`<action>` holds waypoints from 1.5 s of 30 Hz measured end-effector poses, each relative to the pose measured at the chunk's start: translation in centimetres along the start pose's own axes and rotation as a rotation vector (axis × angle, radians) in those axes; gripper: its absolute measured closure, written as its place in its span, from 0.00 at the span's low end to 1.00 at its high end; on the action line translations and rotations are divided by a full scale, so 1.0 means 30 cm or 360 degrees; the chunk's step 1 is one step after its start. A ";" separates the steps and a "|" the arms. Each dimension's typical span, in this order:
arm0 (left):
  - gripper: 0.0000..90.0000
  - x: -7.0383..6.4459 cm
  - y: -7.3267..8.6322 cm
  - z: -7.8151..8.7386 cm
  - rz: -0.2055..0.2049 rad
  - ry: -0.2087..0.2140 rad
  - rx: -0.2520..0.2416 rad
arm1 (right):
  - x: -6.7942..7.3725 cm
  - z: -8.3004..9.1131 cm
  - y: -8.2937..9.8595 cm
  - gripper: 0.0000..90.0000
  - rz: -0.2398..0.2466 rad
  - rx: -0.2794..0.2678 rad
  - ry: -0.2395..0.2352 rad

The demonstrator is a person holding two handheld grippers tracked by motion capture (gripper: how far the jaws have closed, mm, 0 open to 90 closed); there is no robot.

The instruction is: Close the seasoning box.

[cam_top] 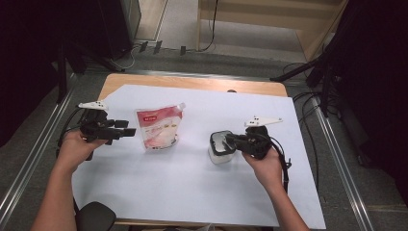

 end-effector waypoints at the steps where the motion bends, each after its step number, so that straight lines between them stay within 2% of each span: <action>1: 0.46 0.000 0.000 0.001 -0.0001 -0.0002 0.0002 | 0.000 0.003 -0.003 0.87 0.0006 -0.0012 0.0005; 9: 0.45 -0.004 0.000 -0.004 -0.0007 0.0001 0.0008 | -0.027 0.034 -0.010 0.73 0.0038 -0.0072 0.0033; 15: 0.45 -0.002 0.001 -0.003 -0.0001 -0.0008 0.0015 | -0.067 0.066 -0.009 0.65 0.0019 -0.0105 0.0080; 23: 0.45 -0.002 0.001 -0.005 -0.0001 -0.0010 0.0016 | -0.121 0.102 0.007 0.59 -0.0006 -0.0145 0.0129; 28: 0.45 0.002 0.002 -0.002 -0.0005 -0.0020 0.0023 | -0.159 0.120 0.023 0.55 -0.0036 -0.0138 0.0163; 30: 0.44 -0.001 0.001 -0.003 0.0020 0.0003 0.0012 | -0.175 0.128 0.029 0.54 -0.0044 -0.0151 0.0183; 38: 0.43 0.002 0.001 -0.003 0.0026 -0.0002 0.0002 | -0.246 0.155 0.074 0.53 -0.0081 -0.0155 0.0269; 41: 0.43 0.002 0.001 -0.003 0.0019 -0.0004 0.0005 | -0.265 0.167 0.089 0.53 -0.0073 -0.0145 0.0313; 45: 0.43 -0.004 -0.005 0.002 0.0022 0.0030 -0.0014 | -0.289 0.185 0.108 0.51 -0.0098 -0.0157 0.0340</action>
Point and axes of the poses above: each handheld gripper's, and its own axes: z roughly backward along the jaws, y roughly out of its underside, x roughly to its left, the point moved 7 cm from there along -z, roughly forward along the jaws, and after that the axes turned 5 degrees about y, right-handed, at the moved point
